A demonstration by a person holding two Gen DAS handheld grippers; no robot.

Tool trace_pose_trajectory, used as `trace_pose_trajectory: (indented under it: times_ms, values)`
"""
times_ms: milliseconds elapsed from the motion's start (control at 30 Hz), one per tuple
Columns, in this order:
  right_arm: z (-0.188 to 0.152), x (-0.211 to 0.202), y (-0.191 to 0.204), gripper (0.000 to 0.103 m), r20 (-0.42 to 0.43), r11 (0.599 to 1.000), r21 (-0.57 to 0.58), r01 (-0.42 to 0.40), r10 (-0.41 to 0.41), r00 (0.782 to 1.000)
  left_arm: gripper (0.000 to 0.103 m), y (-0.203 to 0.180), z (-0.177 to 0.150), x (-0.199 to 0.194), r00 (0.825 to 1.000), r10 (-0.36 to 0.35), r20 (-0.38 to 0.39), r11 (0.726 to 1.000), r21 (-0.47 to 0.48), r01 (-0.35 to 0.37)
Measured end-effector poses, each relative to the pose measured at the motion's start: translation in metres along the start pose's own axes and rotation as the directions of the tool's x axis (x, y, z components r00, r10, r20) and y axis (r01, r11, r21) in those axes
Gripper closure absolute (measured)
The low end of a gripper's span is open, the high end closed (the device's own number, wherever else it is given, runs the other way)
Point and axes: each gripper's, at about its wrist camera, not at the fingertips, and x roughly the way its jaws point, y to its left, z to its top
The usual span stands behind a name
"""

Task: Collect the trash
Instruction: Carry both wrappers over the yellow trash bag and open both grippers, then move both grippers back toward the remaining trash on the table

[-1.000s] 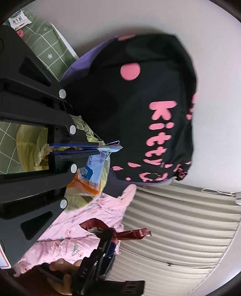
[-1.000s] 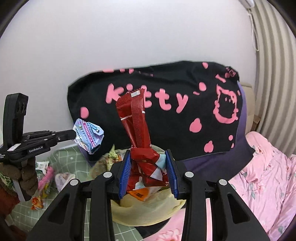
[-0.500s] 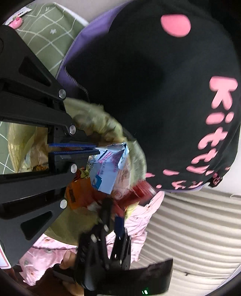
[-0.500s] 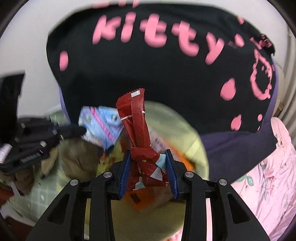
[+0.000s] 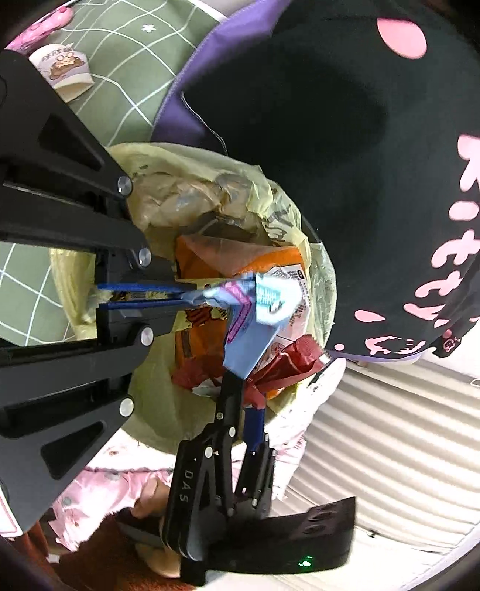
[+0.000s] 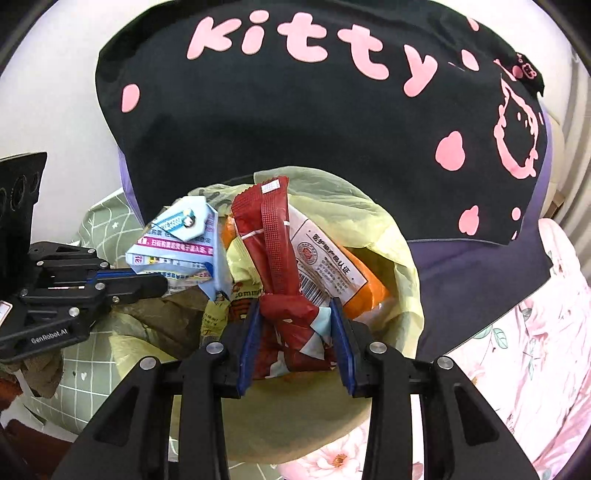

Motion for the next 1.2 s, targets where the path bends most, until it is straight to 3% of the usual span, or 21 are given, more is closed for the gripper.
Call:
trace_pose_trajectory:
  times_ms: [133, 200, 367, 567, 700, 800, 900, 1000, 1200]
  values:
    - [-0.002, -0.003, 0.002, 0.067, 0.017, 0.999, 0.014, 0.039, -0.039, 0.999, 0.091, 0.000, -0.001, -0.015, 1.000, 0.000, 0.017, 1.000, -0.016, 0.000]
    - [-0.004, -0.006, 0.003, 0.058, 0.027, 0.998, 0.019, 0.059, -0.059, 0.998, 0.080, -0.002, -0.001, -0.020, 1.000, 0.008, 0.026, 1.000, -0.017, -0.007]
    - [-0.006, -0.018, 0.006, 0.057, 0.059, 0.995, 0.037, 0.088, -0.090, 0.994, 0.076, -0.003, -0.001, -0.033, 0.998, 0.009, 0.055, 1.000, -0.026, -0.008]
    - [-0.006, -0.037, 0.017, 0.057, 0.123, 0.993, 0.071, 0.100, -0.108, 0.987, 0.071, 0.006, -0.009, -0.058, 0.993, 0.067, 0.098, 0.997, -0.051, -0.062]
    - [-0.006, -0.048, 0.034, 0.057, 0.180, 0.995, 0.091, 0.050, -0.066, 0.982, 0.070, 0.023, -0.026, -0.085, 0.987, 0.108, 0.121, 0.992, -0.085, -0.098]
    - [-0.007, -0.052, 0.054, 0.057, 0.220, 0.995, 0.098, 0.003, -0.025, 0.975, 0.069, 0.045, -0.048, -0.115, 0.972, 0.178, 0.156, 0.978, -0.140, -0.156]
    - [-0.009, -0.052, 0.079, 0.054, 0.254, 0.996, 0.079, -0.038, 0.016, 0.967, 0.066, 0.072, -0.076, -0.144, 0.943, 0.278, 0.183, 0.950, -0.198, -0.242]
    - [-0.011, -0.046, 0.106, 0.049, 0.280, 0.997, 0.040, -0.066, 0.052, 0.959, 0.065, 0.106, -0.111, -0.167, 0.917, 0.366, 0.162, 0.904, -0.298, -0.308]
    - [-0.017, -0.018, 0.157, 0.049, 0.181, 0.979, -0.063, -0.196, 0.205, 0.962, 0.065, 0.166, -0.180, -0.214, 0.861, 0.499, 0.101, 0.763, -0.523, -0.381]
